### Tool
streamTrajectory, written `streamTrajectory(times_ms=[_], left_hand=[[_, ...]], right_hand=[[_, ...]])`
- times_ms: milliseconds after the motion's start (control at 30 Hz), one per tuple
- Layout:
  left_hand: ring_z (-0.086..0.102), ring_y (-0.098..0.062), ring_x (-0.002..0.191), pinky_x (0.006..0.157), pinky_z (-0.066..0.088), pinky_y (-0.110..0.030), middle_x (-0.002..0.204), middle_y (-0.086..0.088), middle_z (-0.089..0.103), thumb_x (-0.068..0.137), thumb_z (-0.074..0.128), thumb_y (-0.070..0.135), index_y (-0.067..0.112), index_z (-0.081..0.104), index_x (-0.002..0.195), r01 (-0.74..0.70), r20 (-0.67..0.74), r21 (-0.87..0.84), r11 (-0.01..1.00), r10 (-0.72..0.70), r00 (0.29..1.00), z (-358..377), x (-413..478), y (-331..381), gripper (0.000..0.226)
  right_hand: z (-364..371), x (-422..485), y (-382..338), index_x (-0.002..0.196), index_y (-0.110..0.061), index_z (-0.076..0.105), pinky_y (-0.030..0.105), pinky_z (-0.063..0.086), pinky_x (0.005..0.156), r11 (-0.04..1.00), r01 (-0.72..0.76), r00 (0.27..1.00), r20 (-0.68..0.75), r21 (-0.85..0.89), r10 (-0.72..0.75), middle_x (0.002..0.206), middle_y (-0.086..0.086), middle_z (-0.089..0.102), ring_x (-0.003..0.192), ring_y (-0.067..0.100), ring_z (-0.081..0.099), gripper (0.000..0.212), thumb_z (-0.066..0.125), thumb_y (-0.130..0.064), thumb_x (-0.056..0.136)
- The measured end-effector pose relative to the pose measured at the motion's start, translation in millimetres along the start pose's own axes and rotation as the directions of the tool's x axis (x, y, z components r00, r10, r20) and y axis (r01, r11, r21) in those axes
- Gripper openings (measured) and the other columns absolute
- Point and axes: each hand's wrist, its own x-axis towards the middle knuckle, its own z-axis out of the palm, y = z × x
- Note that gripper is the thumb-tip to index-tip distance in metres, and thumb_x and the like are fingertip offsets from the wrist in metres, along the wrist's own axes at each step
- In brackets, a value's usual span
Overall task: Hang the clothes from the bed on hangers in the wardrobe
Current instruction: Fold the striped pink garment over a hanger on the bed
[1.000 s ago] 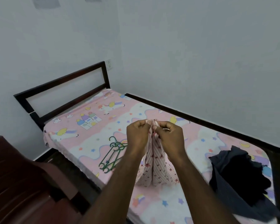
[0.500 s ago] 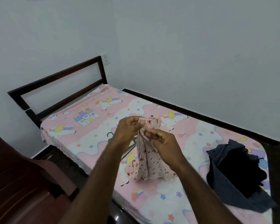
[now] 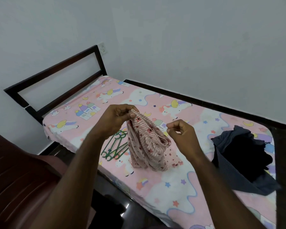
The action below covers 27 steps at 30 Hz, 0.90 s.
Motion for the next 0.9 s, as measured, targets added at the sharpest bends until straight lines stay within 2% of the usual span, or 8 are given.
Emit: streamTrajectory(times_ms=[167, 333, 467, 567, 633, 733, 800, 900], left_hand=[[0.066, -0.008, 0.087, 0.079, 0.051, -0.017, 0.092, -0.004, 0.072, 0.092, 0.059, 0.004, 0.007, 0.073, 0.097, 0.000, -0.003, 0.019, 1.000, 0.000, 1.000, 2.3, -5.5, -1.1, 0.015], [0.067, -0.007, 0.087, 0.078, 0.050, -0.016, 0.093, -0.006, 0.072, 0.092, 0.059, 0.001, 0.004, 0.072, 0.098, 0.005, -0.017, 0.001, 1.000, -0.005, 1.000, 3.1, -10.4, 1.9, 0.015], [0.066, -0.007, 0.086, 0.079, 0.049, -0.016, 0.093, -0.014, 0.072, 0.092, 0.058, -0.001, -0.003, 0.070, 0.100, 0.021, -0.028, -0.005, 1.000, -0.021, 0.999, 2.6, -12.2, 4.0, 0.015], [0.067, -0.006, 0.085, 0.080, 0.049, -0.019, 0.092, -0.006, 0.073, 0.092, 0.060, 0.002, 0.005, 0.072, 0.097, 0.095, -0.111, 0.039, 0.995, -0.090, 0.990, -0.9, -9.4, -7.6, 0.013], [0.066, -0.011, 0.080, 0.080, 0.051, -0.030, 0.087, -0.004, 0.072, 0.092, 0.064, 0.008, 0.013, 0.070, 0.091, 0.152, -0.212, 0.089, 0.984, -0.130, 0.969, -11.4, -0.1, -22.3, 0.009], [0.065, -0.028, 0.079, 0.082, 0.054, -0.045, 0.082, -0.006, 0.069, 0.090, 0.063, 0.024, 0.018, 0.066, 0.086, 0.179, -0.376, 0.135, 0.974, -0.117, 0.919, -32.1, 29.8, -19.4, 0.008], [0.062, -0.033, 0.081, 0.076, 0.053, -0.039, 0.082, -0.009, 0.067, 0.093, 0.057, 0.022, 0.015, 0.062, 0.090, 0.131, -0.467, 0.163, 0.978, -0.040, 0.883, -56.9, 60.3, 11.3, 0.009], [0.060, -0.028, 0.075, 0.067, 0.047, -0.033, 0.084, -0.011, 0.066, 0.097, 0.049, 0.010, 0.028, 0.059, 0.095, -0.081, -0.548, 0.170, 0.982, 0.162, 0.821, -103.3, 99.7, 82.3, 0.020]], right_hand=[[-3.4, -10.6, 3.2, 0.080, -0.025, 0.064, 0.031, 0.051, 0.079, 0.993, 0.110, 0.990, 0.093, -0.035, -0.107, 0.109, -0.010, 0.069, 0.101, 0.007, 0.064, 0.030, 0.059, 0.004, 0.085], [-6.8, -11.5, 14.5, 0.087, -0.035, 0.063, 0.026, 0.043, 0.092, 0.903, 0.295, 0.932, 0.301, -0.311, -0.201, 0.128, -0.009, 0.056, 0.119, 0.002, 0.052, 0.015, 0.072, -0.026, 0.079], [-3.4, 1.6, 34.1, 0.113, -0.027, 0.065, 0.033, 0.049, 0.087, 0.726, 0.390, 0.903, 0.389, -0.566, -0.181, 0.126, -0.006, 0.059, 0.113, 0.015, 0.055, 0.034, 0.068, -0.044, 0.084], [-7.9, 21.6, 24.1, 0.118, -0.023, 0.067, 0.032, 0.048, 0.084, 0.704, 0.398, 0.901, 0.395, -0.588, -0.179, 0.113, -0.003, 0.068, 0.103, 0.018, 0.062, 0.038, 0.066, -0.046, 0.088], [-13.8, 49.1, -8.3, 0.101, -0.021, 0.069, 0.030, 0.043, 0.070, 0.691, 0.423, 0.890, 0.411, -0.586, -0.196, 0.092, -0.001, 0.070, 0.087, 0.020, 0.064, 0.028, 0.065, -0.046, 0.087], [-17.3, 98.3, -88.3, 0.071, -0.025, 0.053, 0.029, 0.033, 0.059, 0.637, 0.510, 0.851, 0.449, -0.579, -0.273, 0.065, -0.004, 0.057, 0.069, 0.022, 0.059, 0.025, 0.068, -0.041, 0.082], [-16.3, 129.2, -159.4, 0.063, -0.023, 0.045, 0.030, 0.030, 0.056, 0.594, 0.540, 0.838, 0.446, -0.596, -0.315, 0.061, -0.007, 0.049, 0.066, 0.020, 0.052, 0.036, 0.074, -0.030, 0.083], [-20.1, 160.4, -260.9, 0.073, -0.021, 0.049, 0.027, 0.032, 0.053, 0.644, 0.541, 0.841, 0.364, -0.541, -0.400, 0.069, -0.004, 0.052, 0.063, 0.012, 0.047, 0.027, 0.075, -0.021, 0.082]])
